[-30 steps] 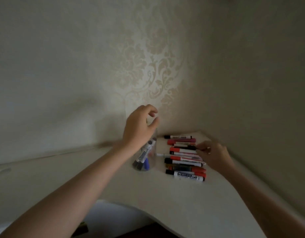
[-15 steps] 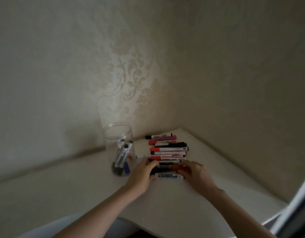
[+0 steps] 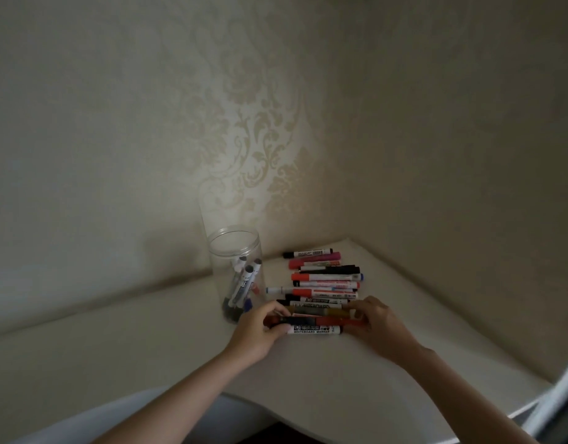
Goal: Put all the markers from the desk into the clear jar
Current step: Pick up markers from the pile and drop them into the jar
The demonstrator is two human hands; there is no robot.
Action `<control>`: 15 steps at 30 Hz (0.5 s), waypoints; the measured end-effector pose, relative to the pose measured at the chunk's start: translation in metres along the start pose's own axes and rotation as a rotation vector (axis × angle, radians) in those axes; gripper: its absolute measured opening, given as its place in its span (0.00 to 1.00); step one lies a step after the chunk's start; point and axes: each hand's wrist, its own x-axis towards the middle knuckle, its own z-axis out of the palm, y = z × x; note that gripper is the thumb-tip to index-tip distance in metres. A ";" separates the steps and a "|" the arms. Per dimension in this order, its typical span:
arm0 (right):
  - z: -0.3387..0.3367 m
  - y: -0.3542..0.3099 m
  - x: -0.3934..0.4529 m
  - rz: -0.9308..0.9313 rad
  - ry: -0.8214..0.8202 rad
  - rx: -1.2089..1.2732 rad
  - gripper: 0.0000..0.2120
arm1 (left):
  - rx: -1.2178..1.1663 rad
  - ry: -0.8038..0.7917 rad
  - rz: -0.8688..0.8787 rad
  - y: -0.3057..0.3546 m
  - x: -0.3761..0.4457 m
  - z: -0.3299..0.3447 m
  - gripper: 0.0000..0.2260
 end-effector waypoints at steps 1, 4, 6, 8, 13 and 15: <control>0.002 -0.002 0.000 0.005 0.013 0.006 0.18 | -0.041 0.026 -0.015 0.001 -0.002 -0.004 0.05; 0.005 -0.006 -0.001 0.058 0.006 0.024 0.14 | -0.120 0.109 -0.002 0.008 -0.005 -0.018 0.06; 0.006 -0.009 -0.005 0.092 -0.012 0.044 0.14 | -0.113 0.159 0.017 0.013 -0.006 -0.027 0.06; 0.005 -0.012 -0.009 0.079 0.007 0.061 0.15 | -0.108 0.204 0.031 0.020 -0.004 -0.035 0.06; 0.001 -0.019 -0.019 -0.037 0.023 0.003 0.14 | -0.085 0.256 0.067 0.036 -0.005 -0.048 0.06; 0.002 -0.022 -0.025 -0.046 0.023 -0.008 0.15 | -0.093 0.262 0.086 0.046 -0.008 -0.054 0.06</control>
